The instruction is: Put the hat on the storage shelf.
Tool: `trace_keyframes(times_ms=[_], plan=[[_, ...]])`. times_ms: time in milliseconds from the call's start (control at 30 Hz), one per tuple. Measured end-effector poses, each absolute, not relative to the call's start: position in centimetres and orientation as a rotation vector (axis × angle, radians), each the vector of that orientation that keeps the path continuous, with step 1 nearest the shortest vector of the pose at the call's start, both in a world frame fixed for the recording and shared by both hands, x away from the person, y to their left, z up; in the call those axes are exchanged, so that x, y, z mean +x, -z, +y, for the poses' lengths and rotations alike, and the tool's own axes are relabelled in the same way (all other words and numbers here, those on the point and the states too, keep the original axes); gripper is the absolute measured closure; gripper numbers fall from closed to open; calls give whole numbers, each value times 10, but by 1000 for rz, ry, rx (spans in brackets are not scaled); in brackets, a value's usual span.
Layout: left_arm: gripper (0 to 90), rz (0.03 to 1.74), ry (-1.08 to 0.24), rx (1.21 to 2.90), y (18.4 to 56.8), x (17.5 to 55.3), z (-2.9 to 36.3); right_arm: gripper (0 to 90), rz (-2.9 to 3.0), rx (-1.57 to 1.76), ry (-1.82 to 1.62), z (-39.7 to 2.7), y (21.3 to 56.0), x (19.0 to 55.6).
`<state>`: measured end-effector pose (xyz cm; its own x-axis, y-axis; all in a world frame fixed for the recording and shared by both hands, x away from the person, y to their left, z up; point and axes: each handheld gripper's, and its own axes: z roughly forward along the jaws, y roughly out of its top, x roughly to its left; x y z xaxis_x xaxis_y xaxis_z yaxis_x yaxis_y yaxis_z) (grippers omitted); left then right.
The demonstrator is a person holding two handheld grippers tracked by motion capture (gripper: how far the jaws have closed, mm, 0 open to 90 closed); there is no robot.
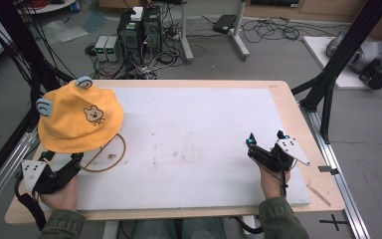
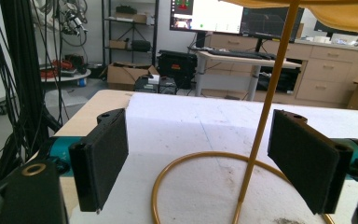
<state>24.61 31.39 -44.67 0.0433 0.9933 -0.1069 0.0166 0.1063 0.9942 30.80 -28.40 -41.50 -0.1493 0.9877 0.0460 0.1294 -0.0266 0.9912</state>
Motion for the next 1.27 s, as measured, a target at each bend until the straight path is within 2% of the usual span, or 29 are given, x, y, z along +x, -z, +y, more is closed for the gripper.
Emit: trace_keyframes(times_ms=[1267], plan=[[206, 1237, -1089, 1173, 447, 245, 315, 31, 1420, 1288, -1282, -284, 417, 310]])
